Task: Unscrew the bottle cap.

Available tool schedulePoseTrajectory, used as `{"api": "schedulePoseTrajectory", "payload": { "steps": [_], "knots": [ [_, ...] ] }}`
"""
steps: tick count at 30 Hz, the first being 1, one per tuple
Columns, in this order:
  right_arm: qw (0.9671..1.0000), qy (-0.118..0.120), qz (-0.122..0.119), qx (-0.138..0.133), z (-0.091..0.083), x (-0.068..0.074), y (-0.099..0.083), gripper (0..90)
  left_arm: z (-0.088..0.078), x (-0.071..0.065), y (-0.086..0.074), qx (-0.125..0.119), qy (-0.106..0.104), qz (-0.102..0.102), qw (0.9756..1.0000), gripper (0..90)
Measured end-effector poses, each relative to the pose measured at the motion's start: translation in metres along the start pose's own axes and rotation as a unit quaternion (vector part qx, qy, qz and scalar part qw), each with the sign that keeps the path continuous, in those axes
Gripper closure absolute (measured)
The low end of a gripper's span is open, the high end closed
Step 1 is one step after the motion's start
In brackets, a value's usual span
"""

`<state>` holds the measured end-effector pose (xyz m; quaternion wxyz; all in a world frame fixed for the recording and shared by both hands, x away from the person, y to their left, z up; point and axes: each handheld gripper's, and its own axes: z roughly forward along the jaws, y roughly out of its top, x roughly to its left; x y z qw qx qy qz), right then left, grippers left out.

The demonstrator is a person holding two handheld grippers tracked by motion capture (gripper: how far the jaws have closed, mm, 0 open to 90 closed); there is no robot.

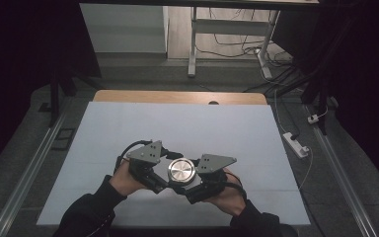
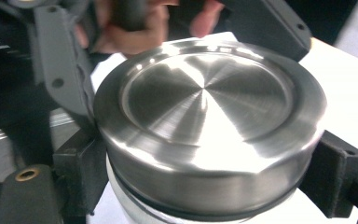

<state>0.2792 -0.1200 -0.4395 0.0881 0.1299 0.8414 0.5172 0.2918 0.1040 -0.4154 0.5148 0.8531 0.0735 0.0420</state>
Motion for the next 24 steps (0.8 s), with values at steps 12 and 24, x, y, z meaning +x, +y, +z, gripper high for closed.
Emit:
{"api": "schedulePoseTrajectory", "payload": {
  "steps": [12,24],
  "knots": [
    [0.9984,-0.052,0.019,-0.009,-0.002,-0.004,-0.001,14.8,-0.006,0.001,0.010,-0.016,0.005,-0.036,0.9992,7.5],
    [0.9962,0.085,-0.015,-0.007,0.004,0.009,0.000,14.8,-0.014,0.011,-0.013,-0.002,-0.131,0.065,0.9892,16.1]
  ]
}}
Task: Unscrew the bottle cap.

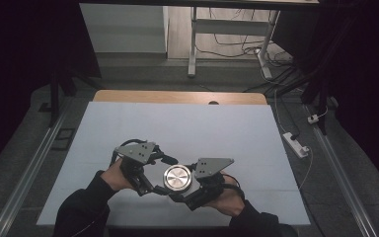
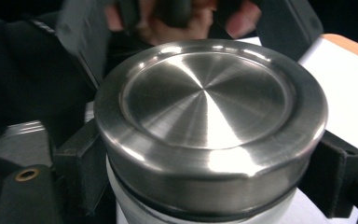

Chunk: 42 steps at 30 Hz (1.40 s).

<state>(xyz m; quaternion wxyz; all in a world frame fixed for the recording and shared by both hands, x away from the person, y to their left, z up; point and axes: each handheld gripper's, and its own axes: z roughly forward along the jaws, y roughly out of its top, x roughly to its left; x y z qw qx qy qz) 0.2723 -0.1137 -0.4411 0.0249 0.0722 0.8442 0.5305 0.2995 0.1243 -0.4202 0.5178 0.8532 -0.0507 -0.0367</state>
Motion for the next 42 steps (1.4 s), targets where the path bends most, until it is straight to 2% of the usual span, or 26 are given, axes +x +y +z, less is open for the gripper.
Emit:
{"api": "schedulePoseTrajectory", "payload": {
  "steps": [1,3,5,7,8,9,11,13,16,17,21,23,27,28,30,31,32,35,37,39,42],
  "knots": [
    [1.0000,0.005,-0.005,0.000,0.000,0.001,0.000,14.8,0.001,0.000,0.000,-0.002,-0.007,0.002,1.0000,18.2],
    [0.9999,0.007,-0.009,0.001,0.000,0.002,0.001,14.8,0.001,-0.002,0.000,-0.009,-0.001,0.010,0.9999,20.0],
    [1.0000,0.003,-0.007,-0.001,-0.001,0.001,0.001,14.8,0.000,-0.004,0.001,-0.009,0.019,0.015,0.9997,21.0],
    [0.9999,-0.013,0.002,-0.001,-0.002,-0.001,0.001,14.8,0.001,-0.005,0.003,-0.005,0.049,0.001,0.9988,21.6],
    [0.9997,-0.024,0.005,-0.001,-0.003,-0.002,0.001,14.8,0.004,-0.007,0.005,-0.003,0.073,-0.009,0.9973,21.6],
    [0.9990,-0.042,0.011,0.001,-0.004,-0.004,0.000,14.8,0.006,-0.007,0.006,-0.002,0.086,-0.015,0.9962,21.6],
    [0.9977,-0.065,0.022,0.001,-0.005,-0.007,-0.001,14.8,0.011,-0.008,0.009,-0.002,0.120,-0.045,0.9918,21.7],
    [0.9952,-0.094,0.028,0.002,-0.007,-0.009,-0.003,14.8,0.016,-0.009,0.012,-0.002,0.150,-0.067,0.9864,21.7],
    [0.9912,-0.128,0.031,0.002,-0.008,-0.011,-0.004,14.8,0.022,-0.010,0.016,-0.007,0.179,-0.098,0.9790,21.4],
    [0.9906,-0.132,0.035,0.000,-0.008,-0.011,-0.004,14.8,0.023,-0.010,0.018,-0.008,0.179,-0.098,0.9789,21.3],
    [0.9920,-0.121,0.037,-0.004,-0.010,-0.012,-0.003,14.8,0.004,-0.007,0.022,-0.041,0.133,-0.093,0.9858,11.8],
    [0.9944,-0.101,0.032,-0.006,-0.011,-0.011,-0.002,14.8,-0.007,-0.007,0.020,-0.051,0.106,-0.078,0.9900,10.9],
    [0.9986,-0.046,0.025,-0.013,-0.009,-0.009,-0.001,14.8,-0.018,-0.006,0.014,-0.040,0.064,-0.045,0.9961,11.0],
    [0.9992,-0.034,0.019,-0.012,-0.008,-0.007,-0.001,14.8,-0.017,-0.005,0.012,-0.037,0.047,-0.038,0.9975,11.8],
    [0.9997,-0.018,0.011,-0.010,-0.006,-0.004,0.000,14.8,-0.014,-0.004,0.010,-0.026,0.029,-0.021,0.9990,12.4],
    [0.9999,-0.005,0.007,-0.009,-0.004,-0.002,0.001,14.8,-0.011,-0.004,0.009,-0.019,0.017,-0.018,0.9995,12.4],
    [1.0000,0.005,0.000,-0.007,-0.003,0.000,0.001,14.8,-0.008,-0.003,0.009,-0.016,0.002,-0.012,0.9998,12.6],
    [0.9995,0.026,-0.020,0.001,0.000,0.004,0.001,14.8,0.000,-0.004,0.008,0.003,-0.023,0.001,0.9997,14.3],
    [0.9990,0.036,-0.028,0.003,0.001,0.006,0.002,14.8,0.003,-0.006,0.008,-0.001,-0.033,0.015,0.9994,18.3],
    [0.9990,0.032,-0.032,0.004,0.001,0.007,0.002,14.8,0.003,-0.007,0.008,-0.001,-0.022,0.017,0.9996,20.5],
    [0.9996,0.006,-0.025,0.006,0.000,0.006,0.002,14.8,0.005,-0.007,0.010,-0.001,0.018,-0.001,0.9998,20.6]
  ]
}}
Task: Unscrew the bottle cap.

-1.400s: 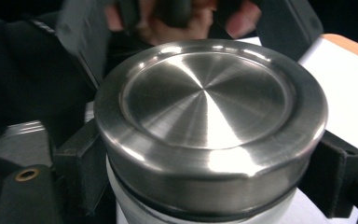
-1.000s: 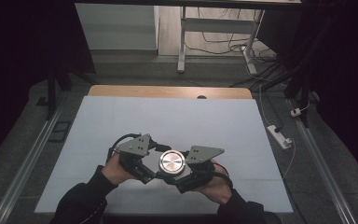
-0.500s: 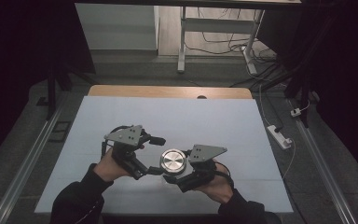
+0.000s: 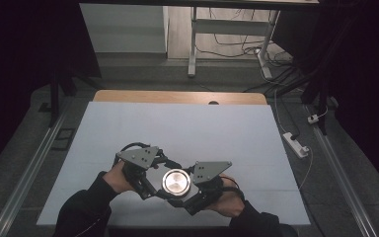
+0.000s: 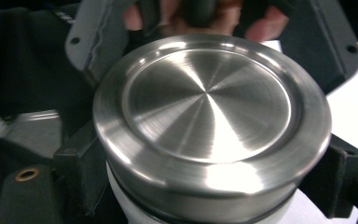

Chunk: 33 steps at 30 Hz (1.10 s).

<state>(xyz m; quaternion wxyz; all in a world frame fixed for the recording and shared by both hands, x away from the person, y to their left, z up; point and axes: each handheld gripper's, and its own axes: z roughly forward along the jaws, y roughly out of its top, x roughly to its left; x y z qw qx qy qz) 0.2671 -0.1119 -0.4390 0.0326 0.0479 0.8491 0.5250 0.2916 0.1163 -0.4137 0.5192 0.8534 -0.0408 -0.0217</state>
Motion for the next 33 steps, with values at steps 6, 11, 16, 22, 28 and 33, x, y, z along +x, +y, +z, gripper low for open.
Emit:
{"api": "schedulePoseTrajectory", "payload": {
  "steps": [6,11,16,22,28,33],
  "knots": [
    [0.9950,-0.094,0.034,0.005,-0.004,-0.011,-0.004,14.9,0.014,-0.003,0.008,0.012,0.119,-0.054,0.9914,20.7],
    [0.9897,-0.132,0.055,-0.001,-0.008,-0.016,-0.006,14.8,0.023,-0.008,0.014,0.012,0.182,-0.073,0.9804,20.7],
    [0.9875,-0.146,0.060,-0.002,-0.008,-0.016,-0.006,14.8,0.025,-0.011,0.015,0.004,0.207,-0.083,0.9748,20.9],
    [0.9873,-0.146,0.062,-0.002,-0.007,-0.016,-0.007,14.9,0.021,-0.010,0.015,-0.024,0.206,-0.103,0.9728,20.9],
    [0.9875,-0.145,0.062,-0.004,-0.007,-0.017,-0.007,14.9,0.012,-0.009,0.015,-0.050,0.195,-0.115,0.9727,21.0],
    [0.9872,-0.146,0.065,-0.003,-0.007,-0.019,-0.009,14.8,0.003,-0.012,0.017,-0.058,0.200,-0.114,0.9715,21.0]
  ]
}}
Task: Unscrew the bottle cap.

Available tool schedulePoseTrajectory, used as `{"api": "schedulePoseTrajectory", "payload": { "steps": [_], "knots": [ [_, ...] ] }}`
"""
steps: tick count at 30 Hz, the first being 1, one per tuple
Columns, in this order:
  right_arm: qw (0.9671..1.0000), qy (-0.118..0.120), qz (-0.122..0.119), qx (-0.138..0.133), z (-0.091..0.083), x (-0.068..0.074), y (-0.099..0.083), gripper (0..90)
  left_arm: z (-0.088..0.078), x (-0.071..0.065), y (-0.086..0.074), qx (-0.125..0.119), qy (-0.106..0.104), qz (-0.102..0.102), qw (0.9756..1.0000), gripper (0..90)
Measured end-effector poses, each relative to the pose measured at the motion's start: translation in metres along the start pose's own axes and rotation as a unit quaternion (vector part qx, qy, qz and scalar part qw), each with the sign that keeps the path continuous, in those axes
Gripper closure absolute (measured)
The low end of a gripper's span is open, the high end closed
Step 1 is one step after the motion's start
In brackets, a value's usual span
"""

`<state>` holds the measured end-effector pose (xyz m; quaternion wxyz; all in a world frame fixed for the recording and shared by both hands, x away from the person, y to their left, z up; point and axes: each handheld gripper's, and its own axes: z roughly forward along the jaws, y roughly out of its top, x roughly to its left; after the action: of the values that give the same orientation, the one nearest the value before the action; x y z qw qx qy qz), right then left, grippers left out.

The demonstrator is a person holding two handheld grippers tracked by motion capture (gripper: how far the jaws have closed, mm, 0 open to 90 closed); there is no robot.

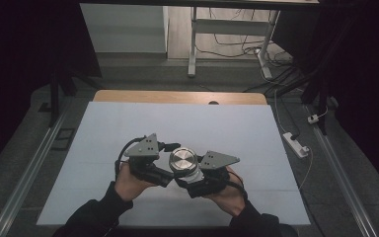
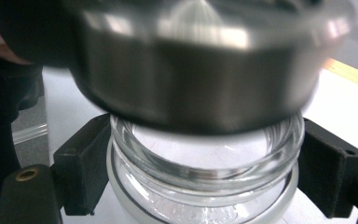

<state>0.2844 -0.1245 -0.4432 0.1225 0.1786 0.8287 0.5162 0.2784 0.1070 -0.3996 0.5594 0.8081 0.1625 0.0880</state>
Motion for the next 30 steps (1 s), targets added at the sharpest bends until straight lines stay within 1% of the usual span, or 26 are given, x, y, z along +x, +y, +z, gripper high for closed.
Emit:
{"api": "schedulePoseTrajectory", "payload": {
  "steps": [5,12,18,24,26,30],
  "knots": [
    [1.0000,-0.001,0.003,-0.001,-0.001,-0.003,0.000,14.8,-0.010,0.001,0.001,-0.007,0.003,0.000,1.0000,21.0],
    [1.0000,-0.002,0.003,-0.002,0.000,-0.008,-0.002,14.9,-0.019,0.001,-0.002,-0.005,0.004,0.002,1.0000,21.0],
    [1.0000,-0.006,0.004,-0.003,0.001,-0.015,-0.003,14.8,-0.022,0.001,-0.007,-0.002,0.002,-0.001,1.0000,21.0],
    [1.0000,-0.008,0.001,-0.005,0.001,-0.022,-0.003,14.8,-0.024,-0.001,-0.010,-0.001,-0.003,0.002,1.0000,21.0],
    [0.9999,-0.012,0.001,-0.005,0.001,-0.023,-0.003,14.9,-0.025,-0.002,-0.011,0.000,-0.003,0.005,1.0000,21.0],
    [0.9999,-0.012,0.005,-0.007,0.001,-0.027,-0.003,14.8,-0.025,-0.003,-0.013,0.001,-0.003,0.004,1.0000,21.0]
  ]
}}
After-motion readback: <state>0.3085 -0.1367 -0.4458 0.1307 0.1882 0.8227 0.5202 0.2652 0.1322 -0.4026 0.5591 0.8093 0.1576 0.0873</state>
